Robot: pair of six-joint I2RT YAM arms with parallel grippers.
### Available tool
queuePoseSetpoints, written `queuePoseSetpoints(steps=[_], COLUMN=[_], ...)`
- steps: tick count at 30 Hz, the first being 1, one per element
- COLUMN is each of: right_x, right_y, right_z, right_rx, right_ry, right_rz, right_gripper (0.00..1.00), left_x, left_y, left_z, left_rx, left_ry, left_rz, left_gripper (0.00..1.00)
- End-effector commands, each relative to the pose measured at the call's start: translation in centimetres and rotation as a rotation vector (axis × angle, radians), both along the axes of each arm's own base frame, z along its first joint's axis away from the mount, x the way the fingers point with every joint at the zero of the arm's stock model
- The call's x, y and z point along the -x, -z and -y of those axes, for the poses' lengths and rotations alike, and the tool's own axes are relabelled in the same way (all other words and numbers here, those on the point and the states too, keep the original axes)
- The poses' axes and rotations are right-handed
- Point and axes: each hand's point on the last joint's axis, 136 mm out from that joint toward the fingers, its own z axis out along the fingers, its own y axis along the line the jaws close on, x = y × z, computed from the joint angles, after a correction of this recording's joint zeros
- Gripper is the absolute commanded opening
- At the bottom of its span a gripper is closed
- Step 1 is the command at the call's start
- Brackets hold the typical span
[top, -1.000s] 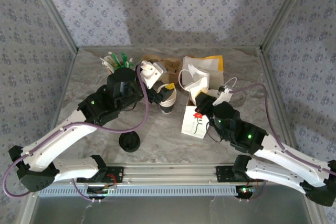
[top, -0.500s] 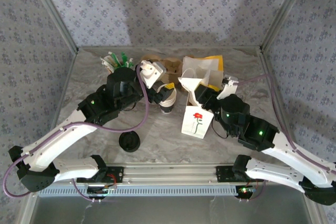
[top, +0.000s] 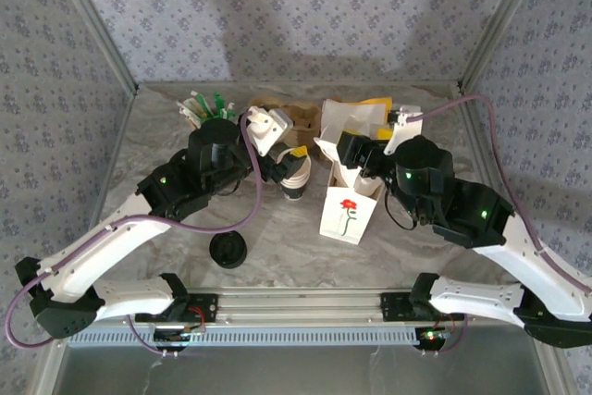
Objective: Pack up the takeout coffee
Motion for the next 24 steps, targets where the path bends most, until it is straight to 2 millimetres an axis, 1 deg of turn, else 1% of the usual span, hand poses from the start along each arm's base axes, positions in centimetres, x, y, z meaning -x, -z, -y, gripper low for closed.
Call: queuePoseSetpoints(steps=[1,7,10,13,15,19,23,24], right_x=[0.5,0.9,0.7,-0.2,-1.2,-3.0,-4.3,-4.5], right_y=[1.4,3.6,4.8,5.7,6.2,7.3,8.5,8.7], right_z=[0.9,0.7,0.5,0.2,0.1,0.3,0.2,0.2], right_rx=[0.113,0.178,0.198,0.186,0.165,0.123,0.070,0.062], right_ry=[-0.015,-0.078,-0.100,-0.097,-0.085,-0.046,-0.023,-0.019], right_rz=[-0.048,-0.129,-0.172,-0.202,-0.215,-0.261,-0.311,-0.318], right_gripper=[0.81,0.85,0.87,0.88,0.86,0.77,0.57,0.50], left_x=[-0.1,-0.1,0.0,-0.1,-0.1,-0.2,-0.2,-0.2], left_y=[-1.5,-1.4,-1.5,-1.5,-1.6,-1.7,-1.8,-1.8], left_z=[-0.3,-0.4,-0.4,-0.3,-0.3,-0.3,-0.4,-0.4], left_rx=[0.035,0.026,0.027,0.026,0.024,0.016,0.011,0.008], left_ry=[-0.002,-0.001,0.002,0.002,0.003,-0.001,-0.002,-0.004], left_rz=[0.029,0.025,0.023,0.020,0.018,0.019,0.022,0.022], left_gripper=[0.89,0.89,0.89,0.89,0.89,0.89,0.89,0.89])
